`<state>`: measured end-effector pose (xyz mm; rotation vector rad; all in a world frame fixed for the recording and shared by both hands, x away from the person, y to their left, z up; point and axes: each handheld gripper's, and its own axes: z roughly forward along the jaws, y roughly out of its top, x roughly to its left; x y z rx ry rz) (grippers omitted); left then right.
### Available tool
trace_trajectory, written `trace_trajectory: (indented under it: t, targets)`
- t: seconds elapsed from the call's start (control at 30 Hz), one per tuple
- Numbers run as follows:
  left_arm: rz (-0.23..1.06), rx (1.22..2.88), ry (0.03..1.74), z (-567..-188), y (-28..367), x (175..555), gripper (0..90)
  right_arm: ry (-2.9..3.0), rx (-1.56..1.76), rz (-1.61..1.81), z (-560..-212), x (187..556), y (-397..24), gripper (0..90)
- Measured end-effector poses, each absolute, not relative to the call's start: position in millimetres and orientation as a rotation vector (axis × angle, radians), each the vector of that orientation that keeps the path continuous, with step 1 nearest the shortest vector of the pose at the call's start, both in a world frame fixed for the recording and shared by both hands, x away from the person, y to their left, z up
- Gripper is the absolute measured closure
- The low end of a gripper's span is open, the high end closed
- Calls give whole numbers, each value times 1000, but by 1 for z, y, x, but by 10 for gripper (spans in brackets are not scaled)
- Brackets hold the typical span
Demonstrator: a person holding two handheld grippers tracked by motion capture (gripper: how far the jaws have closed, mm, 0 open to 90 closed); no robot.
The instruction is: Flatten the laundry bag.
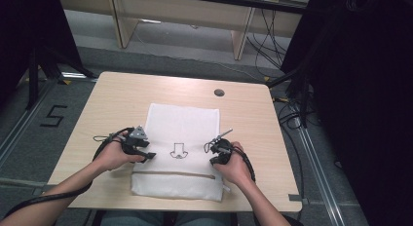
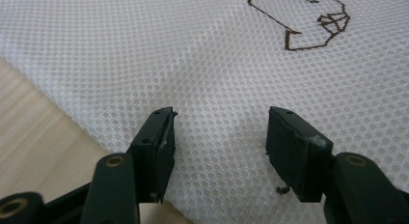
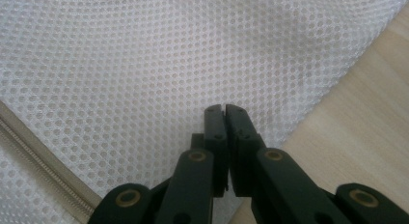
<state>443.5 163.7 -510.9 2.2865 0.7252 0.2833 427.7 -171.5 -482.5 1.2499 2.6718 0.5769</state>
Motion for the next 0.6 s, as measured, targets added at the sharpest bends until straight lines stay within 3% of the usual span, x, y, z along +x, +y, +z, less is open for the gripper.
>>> trace_trajectory:
  t: [0.13,0.23,0.6]
  targets:
    - [279,2241,741,-509,165,441,440,2661,1253,583,-483,427,-171,873]
    - [302,2208,729,-503,166,438,442,2634,1291,604,-481,425,-173,782]
    - [289,2099,745,-480,176,417,426,2507,1316,813,-460,413,-201,691]
